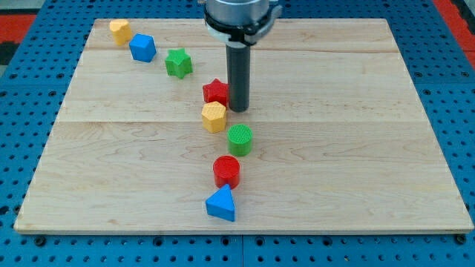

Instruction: Push the red star to the bottom right of the green star to form a diagonal line

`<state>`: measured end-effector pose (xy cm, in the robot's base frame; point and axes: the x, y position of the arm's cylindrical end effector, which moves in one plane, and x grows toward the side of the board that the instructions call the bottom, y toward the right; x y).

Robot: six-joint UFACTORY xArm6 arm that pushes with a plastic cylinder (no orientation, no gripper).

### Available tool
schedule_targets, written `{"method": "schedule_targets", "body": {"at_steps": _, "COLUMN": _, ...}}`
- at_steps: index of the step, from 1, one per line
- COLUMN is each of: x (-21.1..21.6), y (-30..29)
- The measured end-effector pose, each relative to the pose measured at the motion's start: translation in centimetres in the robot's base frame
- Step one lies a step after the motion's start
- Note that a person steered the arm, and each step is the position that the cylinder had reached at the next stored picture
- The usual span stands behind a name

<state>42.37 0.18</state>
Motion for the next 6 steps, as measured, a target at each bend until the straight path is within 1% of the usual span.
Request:
{"method": "schedule_targets", "body": {"at_steps": 1, "x": -0.2, "y": -2.5}}
{"method": "schedule_targets", "body": {"at_steps": 2, "x": -1.9, "y": -3.4}}
{"method": "schedule_targets", "body": {"at_steps": 3, "x": -2.9, "y": -3.0}}
{"method": "schedule_targets", "body": {"at_steps": 4, "x": -0.6, "y": -2.8}}
{"method": "schedule_targets", "body": {"at_steps": 5, "x": 0.8, "y": 0.1}}
{"method": "schedule_targets", "body": {"at_steps": 6, "x": 3.0, "y": -2.7}}
